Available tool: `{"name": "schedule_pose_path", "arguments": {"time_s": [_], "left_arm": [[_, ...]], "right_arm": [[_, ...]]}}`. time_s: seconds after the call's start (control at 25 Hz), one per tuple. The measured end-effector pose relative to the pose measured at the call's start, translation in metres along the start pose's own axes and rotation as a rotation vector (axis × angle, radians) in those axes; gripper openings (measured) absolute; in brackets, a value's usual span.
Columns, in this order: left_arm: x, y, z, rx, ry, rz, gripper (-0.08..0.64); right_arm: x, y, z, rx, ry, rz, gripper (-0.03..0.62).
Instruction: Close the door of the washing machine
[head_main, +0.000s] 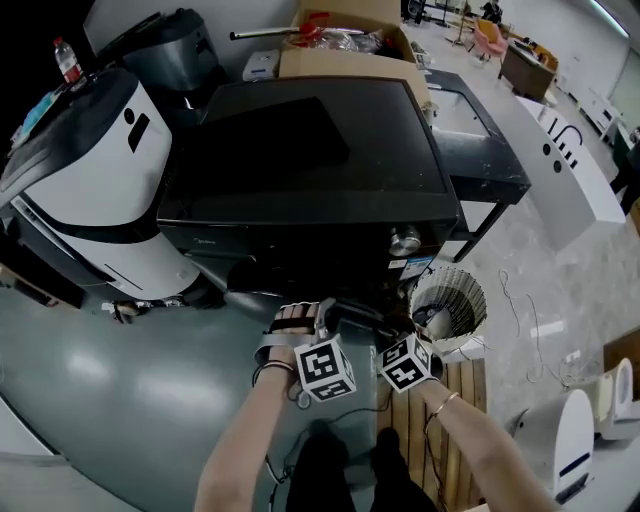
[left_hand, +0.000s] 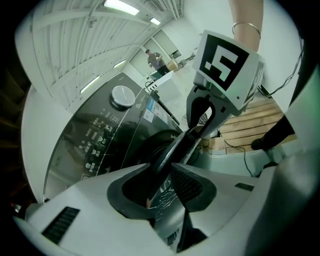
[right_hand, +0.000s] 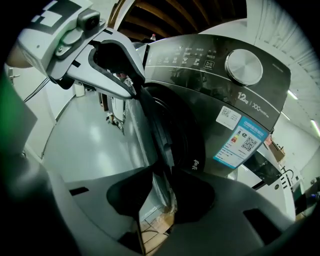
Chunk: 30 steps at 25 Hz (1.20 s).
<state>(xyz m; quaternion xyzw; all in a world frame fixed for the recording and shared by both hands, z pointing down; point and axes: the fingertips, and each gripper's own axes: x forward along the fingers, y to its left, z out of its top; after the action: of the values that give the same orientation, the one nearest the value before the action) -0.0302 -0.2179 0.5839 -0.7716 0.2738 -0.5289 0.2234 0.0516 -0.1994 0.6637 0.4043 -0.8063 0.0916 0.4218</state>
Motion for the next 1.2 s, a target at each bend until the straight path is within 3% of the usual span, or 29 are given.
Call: {"name": "schedule_pose_path", "arguments": {"time_s": [0.24, 0.56, 1.2], "left_arm": [[0.012, 0.001, 0.009, -0.037, 0.061, 0.038, 0.137], [0.026, 0.011, 0.019, -0.068, 0.106, 0.144, 0.135], [0.050, 0.030, 0.024, -0.126, 0.134, 0.209, 0.135]], "right_arm": [[0.003, -0.015, -0.003, -0.016, -0.055, 0.008, 0.127], [0.012, -0.039, -0.003, -0.036, -0.107, -0.009, 0.132], [0.031, -0.072, 0.007, -0.007, -0.155, -0.031, 0.145]]}}
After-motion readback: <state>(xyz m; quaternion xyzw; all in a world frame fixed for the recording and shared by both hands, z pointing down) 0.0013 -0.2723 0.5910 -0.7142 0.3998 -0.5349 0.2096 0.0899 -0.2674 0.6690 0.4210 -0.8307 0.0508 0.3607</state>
